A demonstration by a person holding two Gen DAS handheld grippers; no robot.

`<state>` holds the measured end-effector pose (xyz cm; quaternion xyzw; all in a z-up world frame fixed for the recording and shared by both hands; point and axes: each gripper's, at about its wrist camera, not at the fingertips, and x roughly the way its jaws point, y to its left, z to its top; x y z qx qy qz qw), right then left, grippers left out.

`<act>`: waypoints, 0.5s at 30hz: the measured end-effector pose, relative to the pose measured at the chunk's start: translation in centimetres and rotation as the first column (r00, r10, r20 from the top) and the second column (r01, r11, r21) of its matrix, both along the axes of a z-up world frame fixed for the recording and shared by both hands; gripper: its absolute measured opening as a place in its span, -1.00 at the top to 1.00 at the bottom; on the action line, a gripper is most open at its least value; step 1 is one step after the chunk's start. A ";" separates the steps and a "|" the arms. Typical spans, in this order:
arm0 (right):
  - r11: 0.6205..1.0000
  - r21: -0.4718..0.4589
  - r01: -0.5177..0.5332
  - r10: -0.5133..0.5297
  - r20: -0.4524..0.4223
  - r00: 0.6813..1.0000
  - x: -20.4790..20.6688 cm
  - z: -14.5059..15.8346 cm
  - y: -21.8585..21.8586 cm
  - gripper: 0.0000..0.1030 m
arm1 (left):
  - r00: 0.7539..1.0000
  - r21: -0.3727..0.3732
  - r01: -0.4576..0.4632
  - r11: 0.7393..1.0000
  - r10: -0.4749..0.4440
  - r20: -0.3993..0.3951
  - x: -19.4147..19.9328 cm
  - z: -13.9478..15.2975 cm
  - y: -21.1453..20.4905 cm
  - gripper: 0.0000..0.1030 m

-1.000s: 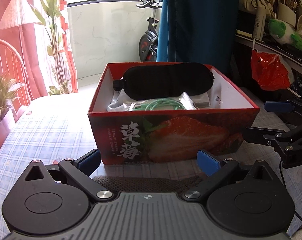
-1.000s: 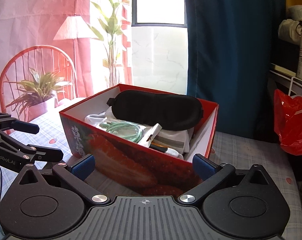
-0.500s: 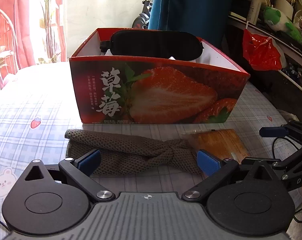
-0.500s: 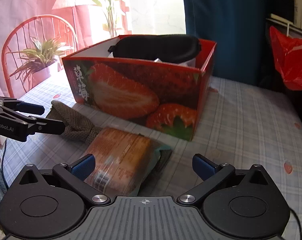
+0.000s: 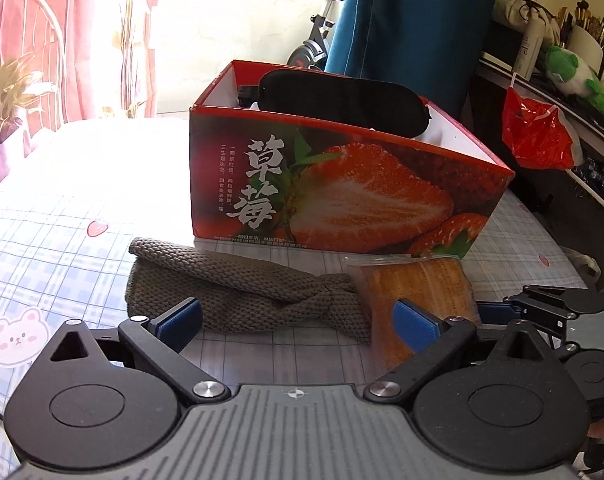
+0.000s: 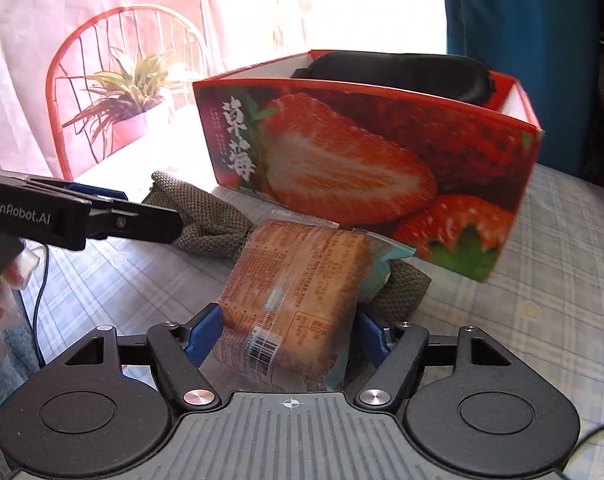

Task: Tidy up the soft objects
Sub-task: 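Close both grippers on the wrapped bread pastry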

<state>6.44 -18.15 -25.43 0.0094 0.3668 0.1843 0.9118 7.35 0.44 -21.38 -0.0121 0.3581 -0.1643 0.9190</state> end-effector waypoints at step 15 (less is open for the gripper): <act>0.995 0.093 0.038 -0.046 0.083 0.995 -2.5 -1.0 -0.4 -0.02 | 0.999 -0.026 0.041 0.999 -0.042 -0.021 -0.7 -1.2 -0.7 -0.73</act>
